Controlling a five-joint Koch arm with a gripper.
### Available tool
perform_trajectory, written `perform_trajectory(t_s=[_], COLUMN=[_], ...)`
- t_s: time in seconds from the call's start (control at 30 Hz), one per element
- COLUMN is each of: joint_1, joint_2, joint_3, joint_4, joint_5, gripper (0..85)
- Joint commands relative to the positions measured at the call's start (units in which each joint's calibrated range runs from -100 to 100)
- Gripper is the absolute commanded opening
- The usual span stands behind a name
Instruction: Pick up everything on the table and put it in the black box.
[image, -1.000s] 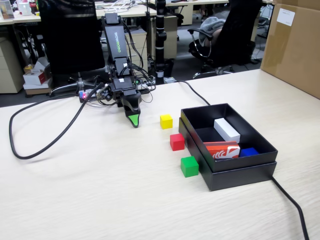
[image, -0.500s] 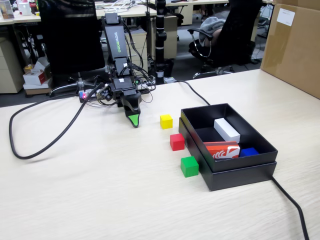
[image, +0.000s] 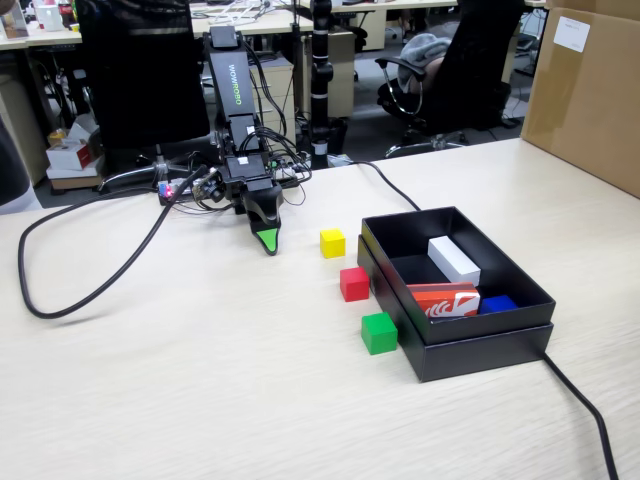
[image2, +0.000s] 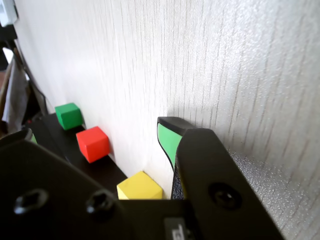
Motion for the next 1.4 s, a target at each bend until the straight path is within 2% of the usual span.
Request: perform_trajectory(t_s=[0.0,0.4,0.57,0.8,1.1,1.37], joint_1=[-0.05,0.73,2.69,5.96,11.58,13.14], joint_2=[0.09,-0.49,-6.22,-8.98,-9.55,4.56], joint_3=[0.25,1.16,16.57,35.7,47.58,60.0], joint_4=[-0.59,-1.63,-23.14,-45.94,-61.5,-66.07], joint_5=[0.05,-0.1,0.83,2.59,9.82,12.55], gripper=[48.8,47.6,48.0,47.5,45.2,43.4])
